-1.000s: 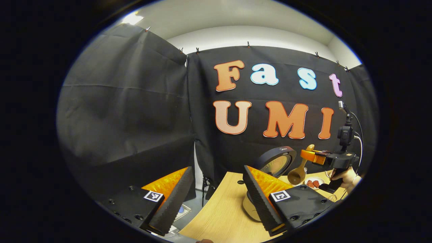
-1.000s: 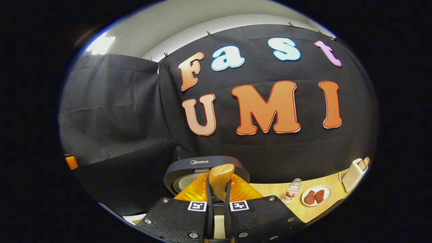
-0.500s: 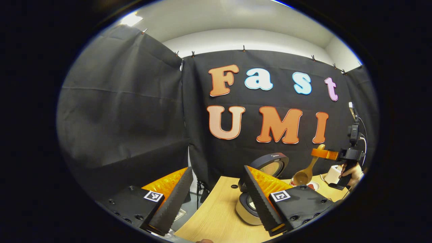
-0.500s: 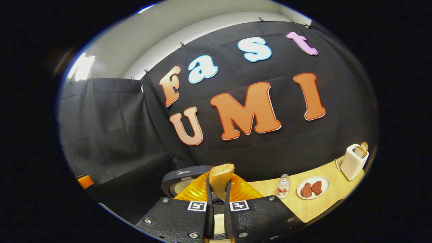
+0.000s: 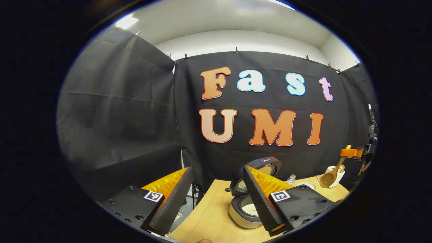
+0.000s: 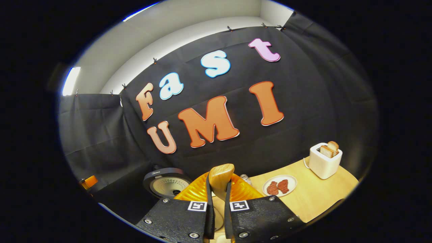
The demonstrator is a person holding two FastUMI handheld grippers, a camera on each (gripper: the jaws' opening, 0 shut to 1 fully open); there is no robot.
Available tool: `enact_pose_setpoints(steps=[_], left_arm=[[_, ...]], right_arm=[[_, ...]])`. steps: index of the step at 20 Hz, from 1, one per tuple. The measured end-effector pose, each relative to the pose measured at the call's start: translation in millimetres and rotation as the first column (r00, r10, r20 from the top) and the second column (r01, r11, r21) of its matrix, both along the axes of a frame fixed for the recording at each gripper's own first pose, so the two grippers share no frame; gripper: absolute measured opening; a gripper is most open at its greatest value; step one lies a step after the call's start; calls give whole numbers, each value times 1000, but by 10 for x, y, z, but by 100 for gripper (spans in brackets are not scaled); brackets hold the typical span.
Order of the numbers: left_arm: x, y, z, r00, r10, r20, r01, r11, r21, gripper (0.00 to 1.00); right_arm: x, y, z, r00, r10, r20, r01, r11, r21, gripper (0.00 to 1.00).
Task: Close the left gripper, press the button to open the rice cooker; take a wooden spoon from the chopstick holder with the right hand, scoop a spoonful of rice and pour it into the rice cooker, then put the wooden spoon back into the chopstick holder.
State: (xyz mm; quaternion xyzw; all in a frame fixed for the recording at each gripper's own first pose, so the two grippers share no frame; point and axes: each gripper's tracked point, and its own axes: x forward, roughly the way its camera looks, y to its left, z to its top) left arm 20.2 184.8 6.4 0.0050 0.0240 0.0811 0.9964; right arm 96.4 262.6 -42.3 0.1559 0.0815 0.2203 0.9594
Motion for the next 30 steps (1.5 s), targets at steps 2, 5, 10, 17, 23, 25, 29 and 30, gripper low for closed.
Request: enact_pose_setpoints(steps=[2, 5, 10, 17, 23, 25, 29, 30], left_arm=[[44, -33, 35, 1000, -6, 10, 6, 1000, 13, 98], [109, -14, 46, 1000, 24, 15, -25, 998, 59, 99], [207, -251, -69, 1000, -10, 0, 10, 999, 35, 100], [242, -380, -207, 1000, 3, -28, -1, 998, 62, 100], [236, -367, -442, 997, 32, -70, -28, 998, 59, 100], [251, -373, -497, 996, 35, -82, -30, 998, 59, 99], [275, -397, -516, 996, 29, -88, -24, 998, 55, 98], [289, -391, -519, 996, 29, -90, -24, 998, 54, 98]], right_arm=[[-15, -340, -154, 998, -54, -22, 54, 999, -9, 11], [-84, -746, -428, 991, -108, -73, 108, 994, 0, 11], [-60, -1210, -952, 972, -178, -150, 186, 982, 36, 11], [14, -1396, -1882, 948, -205, -243, 220, 975, 37, 11], [62, -1310, -2426, 936, -167, -310, 208, 973, 104, 11], [68, -1315, -2519, 933, -164, -321, 210, 971, 114, 11], [111, -1392, -2598, 930, -158, -332, 216, 965, 147, 11], [99, -1432, -2592, 928, -158, -337, 222, 962, 159, 13]])
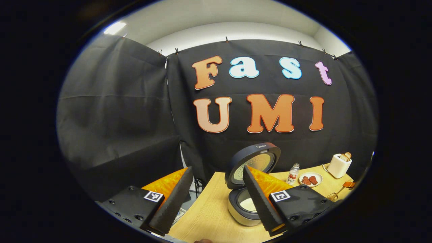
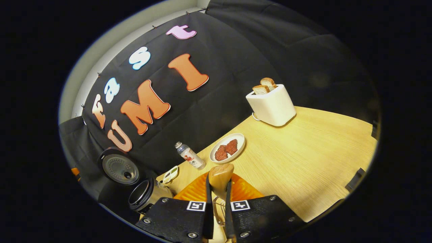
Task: Close the left gripper, press the button to open the rice cooker; take a wooden spoon from the chopstick holder with the right hand, scoop a spoonful of rice and pour it into the rice cooker, then put the wooden spoon back into the chopstick holder.
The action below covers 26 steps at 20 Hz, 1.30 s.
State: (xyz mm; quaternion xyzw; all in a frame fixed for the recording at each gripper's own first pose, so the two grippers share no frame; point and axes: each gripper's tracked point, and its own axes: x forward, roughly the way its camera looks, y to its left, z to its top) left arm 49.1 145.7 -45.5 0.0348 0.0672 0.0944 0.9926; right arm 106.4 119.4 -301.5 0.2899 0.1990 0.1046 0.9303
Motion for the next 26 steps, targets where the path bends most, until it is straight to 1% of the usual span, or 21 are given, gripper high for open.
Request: enact_pose_setpoints(steps=[1, 2, 3, 4, 5, 7, 8, 9, 10, 11, 12, 13, 15, 16, 19, 22, 24, 26], left_arm=[[1, 7, 2, 1000, 1, -3, -1, 1000, 0, 98], [-5, 7, -1, 1000, 3, -4, -3, 1000, 3, 98], [4, 11, 14, 1000, 4, -4, -4, 1000, 9, 98], [1, 10, 18, 1000, 2, -4, -2, 1000, 16, 98], [2, -8, 15, 1000, -7, -6, 7, 1000, 21, 98], [-3, -53, 49, 1000, -26, 0, 26, 999, 22, 98], [-9, -65, 59, 999, -33, 2, 33, 999, 20, 99], [-7, -93, 68, 999, -45, 4, 45, 999, 12, 99], [-14, -150, 63, 998, -62, 4, 62, 998, -3, 99], [-8, -203, 72, 997, -81, 2, 81, 997, -19, 100], [-6, -238, 76, 995, -97, 2, 97, 995, -34, 100], [4, -251, 108, 994, -105, 8, 105, 994, -41, 100], [52, -254, 218, 993, -114, 26, 115, 993, -32, 100], [76, -254, 271, 993, -117, 34, 117, 993, -23, 98], [209, -277, 451, 990, -127, 64, 129, 991, -21, 98], [516, -337, 642, 985, -145, 93, 149, 988, -40, 99], [854, -429, 743, 980, -176, 97, 181, 982, -54, 99], [1235, -497, 780, 977, -194, 89, 199, 979, -52, 100]], right_arm=[[16, -40, -45, 1000, -19, -12, 19, 1000, 0, 14], [38, -109, -66, 999, -41, -23, 41, 999, -2, 19], [32, -140, -78, 998, -56, -34, 56, 998, -10, 22], [31, -184, -104, 997, -66, -48, 65, 997, -33, 24], [34, -218, -140, 996, -73, -54, 69, 996, -63, 25], [-1, -282, -85, 996, -68, -57, 62, 993, -102, 33], [-3, -305, -41, 996, -69, -53, 62, 991, -118, 45], [10, -331, 19, 996, -72, -44, 66, 988, -138, 53], [23, -374, 92, 996, -79, -31, 73, 984, -164, 70], [41, -410, 166, 996, -88, -16, 83, 978, -191, 78], [46, -455, 287, 996, -93, -1, 91, 971, -220, 90], [68, -457, 405, 995, -96, 20, 98, 964, -246, 93], [99, -472, 688, 994, -93, 61, 107, 944, -311, 94], [103, -479, 821, 993, -91, 75, 112, 929, -354, 94], [125, -538, 1270, 989, -87, 118, 133, 876, -464, 94], [68, -457, 1747, 987, -56, 151, 124, 860, -496, 95], [17, -422, 2000, 984, -37, 176, 124, 846, -518, 95], [-71, -365, 2210, 981, -17, 193, 117, 845, -522, 95]])
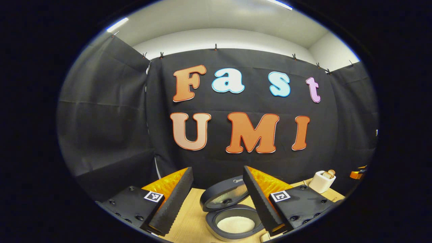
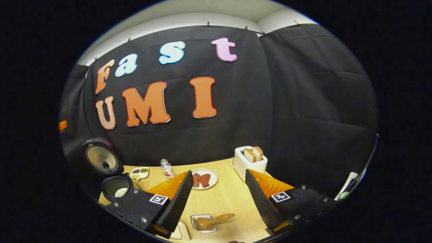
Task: Close the left gripper, press the button to open the rice cooker; take a wooden spoon from the chopstick holder with the right hand, scoop a spoonful of rice and pour it into the rice cooker, then put the wooden spoon back into the chopstick holder.
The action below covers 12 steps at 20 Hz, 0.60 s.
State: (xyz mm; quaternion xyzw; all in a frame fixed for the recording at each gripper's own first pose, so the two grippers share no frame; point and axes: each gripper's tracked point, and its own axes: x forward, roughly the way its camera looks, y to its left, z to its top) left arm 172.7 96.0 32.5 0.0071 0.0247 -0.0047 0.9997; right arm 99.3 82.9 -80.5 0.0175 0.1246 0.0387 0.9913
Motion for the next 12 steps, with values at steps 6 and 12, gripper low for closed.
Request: enact_pose_setpoints(steps=[6, 12], left_arm=[[1267, -130, -166, 1000, -2, -26, 4, 998, 61, 100], [1820, -152, -784, 985, -2, -175, 12, 998, 54, 100]], right_arm=[[-125, 72, 342, 999, 13, 43, -14, 1000, 20, 95], [-244, -11, 499, 998, 7, 61, -8, 1000, 19, 95]])
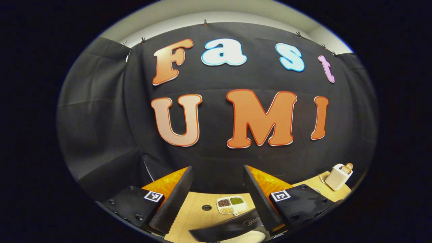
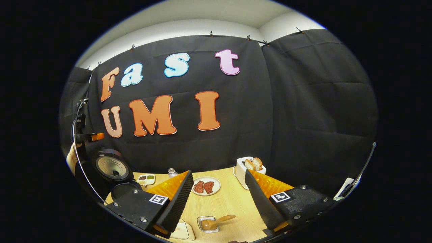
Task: Close the left gripper, press the button to open the rice cooker; take a wooden spoon from the chopstick holder with the right hand, scoop a spoonful of rice and pour it into the rice cooker, then put the wooden spoon back into the chopstick holder.
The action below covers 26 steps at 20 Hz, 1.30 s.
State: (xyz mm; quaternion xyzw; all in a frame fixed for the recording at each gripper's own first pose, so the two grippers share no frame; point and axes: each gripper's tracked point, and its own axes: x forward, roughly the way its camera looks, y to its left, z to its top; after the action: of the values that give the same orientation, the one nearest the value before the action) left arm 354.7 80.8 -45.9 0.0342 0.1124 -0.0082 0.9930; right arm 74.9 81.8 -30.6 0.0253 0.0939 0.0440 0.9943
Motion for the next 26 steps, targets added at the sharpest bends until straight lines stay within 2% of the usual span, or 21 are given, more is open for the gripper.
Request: enact_pose_setpoints(steps=[5, 7, 14, 15, 19, 24, 26], left_arm=[[-124, -53, -451, 995, -29, -97, 24, 998, -49, 98], [-183, -94, -465, 996, -44, -77, 39, 997, -64, 99], [-750, -452, -728, 983, -127, -131, 112, 987, -115, 100], [-856, -529, -810, 979, -146, -145, 128, 984, -122, 98], [-1325, -785, -1221, 963, -196, -184, 180, 979, -97, 100], [-1710, -992, -1998, 946, -195, -258, 163, 976, -143, 99], [-1725, -1022, -2115, 956, -193, -220, 167, 977, -131, 100]], right_arm=[[-45, -61, 14, 1000, -9, 7, 9, 1000, 27, 95], [-96, -27, -4, 1000, 5, -2, -5, 999, 43, 95], [-216, 124, -50, 999, 48, -2, -48, 997, 67, 95], [-233, 136, -66, 999, 54, -7, -53, 996, 75, 95], [-283, 178, -90, 998, 64, -6, -63, 994, 90, 95], [-392, 185, -60, 998, 70, -2, -69, 994, 84, 95], [-431, 125, -48, 998, 59, -1, -59, 996, 72, 95]])
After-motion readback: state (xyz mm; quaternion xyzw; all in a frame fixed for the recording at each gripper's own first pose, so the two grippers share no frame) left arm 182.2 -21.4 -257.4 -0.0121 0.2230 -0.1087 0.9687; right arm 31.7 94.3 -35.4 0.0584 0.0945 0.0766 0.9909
